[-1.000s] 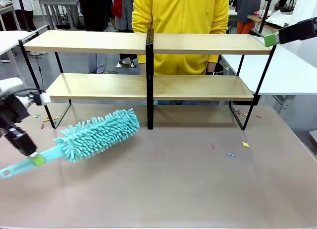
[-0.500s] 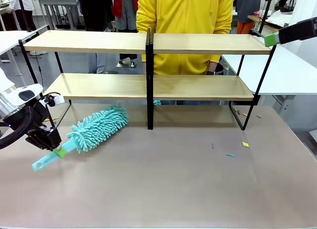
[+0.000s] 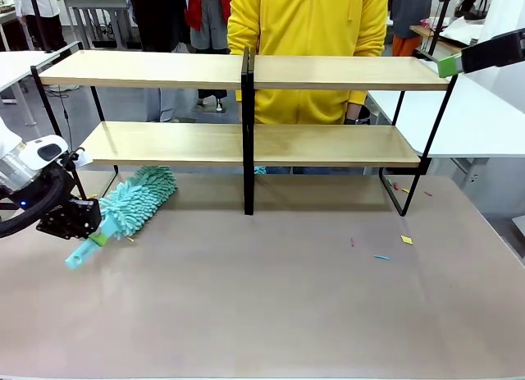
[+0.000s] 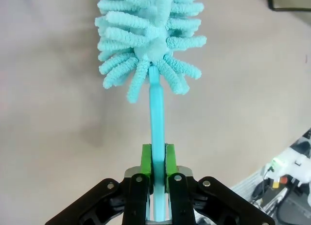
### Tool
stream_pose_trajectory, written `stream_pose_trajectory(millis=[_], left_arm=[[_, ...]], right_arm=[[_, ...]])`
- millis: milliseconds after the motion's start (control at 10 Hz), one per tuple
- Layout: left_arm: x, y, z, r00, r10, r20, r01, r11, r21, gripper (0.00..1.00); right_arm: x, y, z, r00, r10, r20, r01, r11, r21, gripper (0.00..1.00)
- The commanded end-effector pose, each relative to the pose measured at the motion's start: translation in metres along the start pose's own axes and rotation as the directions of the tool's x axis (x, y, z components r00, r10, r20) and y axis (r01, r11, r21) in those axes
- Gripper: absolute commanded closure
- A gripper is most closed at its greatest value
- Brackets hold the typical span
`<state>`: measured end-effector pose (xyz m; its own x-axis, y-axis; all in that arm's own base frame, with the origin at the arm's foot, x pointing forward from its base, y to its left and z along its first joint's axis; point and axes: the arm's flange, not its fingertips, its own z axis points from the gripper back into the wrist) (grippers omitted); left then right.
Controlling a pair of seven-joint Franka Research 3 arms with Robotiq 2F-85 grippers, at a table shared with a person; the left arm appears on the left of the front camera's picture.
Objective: Clean the shelves.
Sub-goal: Clean another randomly selected level of the Shelf with the Duster.
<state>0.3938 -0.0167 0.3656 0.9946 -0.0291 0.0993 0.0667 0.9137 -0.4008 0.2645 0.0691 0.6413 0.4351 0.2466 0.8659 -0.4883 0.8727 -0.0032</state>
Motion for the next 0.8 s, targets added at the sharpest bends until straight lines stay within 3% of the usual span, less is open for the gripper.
stream_pose_trajectory(millis=[0,300,400,500,600,700], left_arm=[[-0.039,0.008,0.014,0.998,0.064,-0.016,-0.063,0.996,0.057,0.88],[-0.071,0.032,0.037,0.983,0.167,-0.076,-0.156,0.979,0.13,0.88],[-0.09,0.037,0.046,0.972,0.147,-0.183,-0.124,0.984,0.128,0.88],[-0.114,0.042,0.059,0.939,0.039,-0.341,-0.017,0.998,0.067,0.88],[-0.139,0.049,0.08,0.879,-0.086,-0.468,0.08,0.996,-0.033,0.88],[-0.157,0.055,0.097,0.842,-0.161,-0.515,0.131,0.987,-0.093,0.88]], right_arm=[[0.0,-0.001,0.0,1.0,-0.005,0.003,0.005,1.0,0.003,0.0],[0.0,-0.001,0.0,1.0,-0.005,0.003,0.005,1.0,0.003,0.0],[0.0,-0.001,0.0,1.0,-0.005,0.003,0.005,1.0,0.003,0.0],[0.0,-0.001,0.0,1.0,-0.005,0.003,0.005,1.0,0.003,0.0],[0.0,-0.001,0.0,1.0,-0.005,0.003,0.005,1.0,0.003,0.0],[0.0,-0.001,0.0,1.0,-0.005,0.003,0.005,1.0,0.003,0.0]])
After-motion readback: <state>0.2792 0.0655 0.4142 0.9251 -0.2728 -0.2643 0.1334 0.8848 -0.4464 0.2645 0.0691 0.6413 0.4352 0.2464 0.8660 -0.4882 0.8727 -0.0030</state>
